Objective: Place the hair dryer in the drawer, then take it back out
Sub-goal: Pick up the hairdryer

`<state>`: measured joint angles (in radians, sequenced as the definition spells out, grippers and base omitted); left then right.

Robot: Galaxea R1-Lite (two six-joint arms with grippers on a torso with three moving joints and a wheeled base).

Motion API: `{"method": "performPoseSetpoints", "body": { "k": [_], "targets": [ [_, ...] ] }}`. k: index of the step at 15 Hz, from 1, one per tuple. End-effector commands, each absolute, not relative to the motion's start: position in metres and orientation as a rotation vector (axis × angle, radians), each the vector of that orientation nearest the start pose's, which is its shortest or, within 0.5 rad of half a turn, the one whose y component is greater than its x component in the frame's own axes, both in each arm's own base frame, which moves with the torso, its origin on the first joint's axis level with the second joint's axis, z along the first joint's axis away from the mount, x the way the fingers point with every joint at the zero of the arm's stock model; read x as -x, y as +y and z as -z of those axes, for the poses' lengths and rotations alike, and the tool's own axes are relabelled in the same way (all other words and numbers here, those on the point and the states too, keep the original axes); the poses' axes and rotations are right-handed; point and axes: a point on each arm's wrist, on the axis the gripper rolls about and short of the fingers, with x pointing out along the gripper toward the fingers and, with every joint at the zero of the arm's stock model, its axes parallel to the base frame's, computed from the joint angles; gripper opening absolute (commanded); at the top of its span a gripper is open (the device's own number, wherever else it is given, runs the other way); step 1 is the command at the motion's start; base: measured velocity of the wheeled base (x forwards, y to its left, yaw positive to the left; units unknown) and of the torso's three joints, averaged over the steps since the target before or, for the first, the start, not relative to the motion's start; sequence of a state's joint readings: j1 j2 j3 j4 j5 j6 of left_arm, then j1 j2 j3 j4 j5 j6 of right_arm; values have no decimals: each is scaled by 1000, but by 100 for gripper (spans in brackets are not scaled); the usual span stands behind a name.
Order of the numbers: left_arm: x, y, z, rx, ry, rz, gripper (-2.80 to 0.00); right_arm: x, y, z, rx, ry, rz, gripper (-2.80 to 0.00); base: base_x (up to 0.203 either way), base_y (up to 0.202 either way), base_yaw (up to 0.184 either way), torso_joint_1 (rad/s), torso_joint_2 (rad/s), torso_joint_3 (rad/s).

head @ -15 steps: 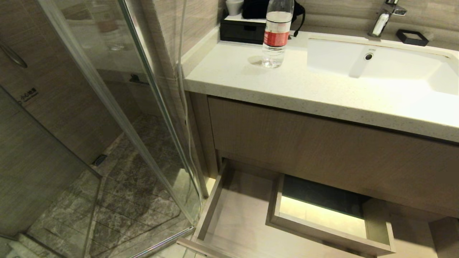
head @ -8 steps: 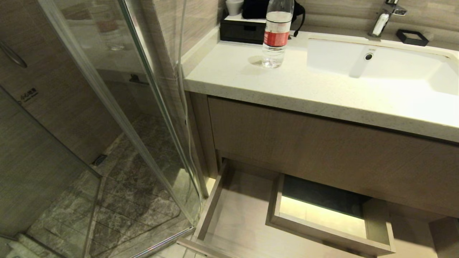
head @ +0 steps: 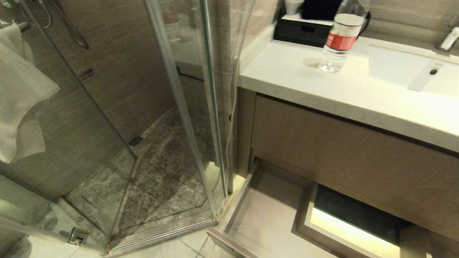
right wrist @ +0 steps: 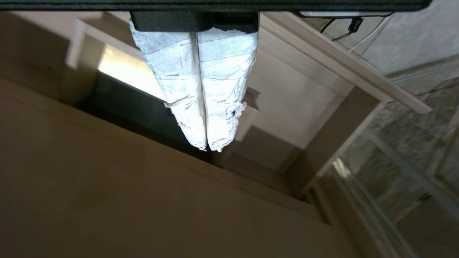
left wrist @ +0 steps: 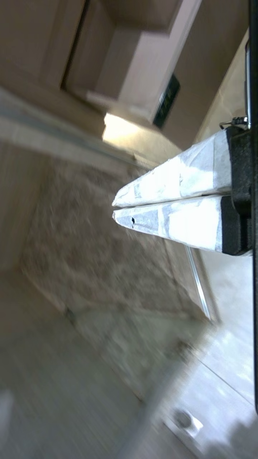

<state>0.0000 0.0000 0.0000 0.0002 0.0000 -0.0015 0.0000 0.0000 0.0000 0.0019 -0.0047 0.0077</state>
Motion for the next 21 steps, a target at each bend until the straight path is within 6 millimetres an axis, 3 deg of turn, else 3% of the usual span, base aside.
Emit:
{"method": "performPoseSetpoints", "body": {
  "k": [1,14,21],
  "targets": [
    [23,0,-75,2,0,0,-280,23,0,-75,-9,5,5,-280,3,7,148,7,2,7],
    [23,0,-75,2,0,0,-280,23,0,-75,-14,2,5,-280,0,0,7,0,0,0],
    [23,0,-75,2,0,0,-280,23,0,-75,-15,3,5,-280,1,9,-149,2,1,2]
  ]
}}
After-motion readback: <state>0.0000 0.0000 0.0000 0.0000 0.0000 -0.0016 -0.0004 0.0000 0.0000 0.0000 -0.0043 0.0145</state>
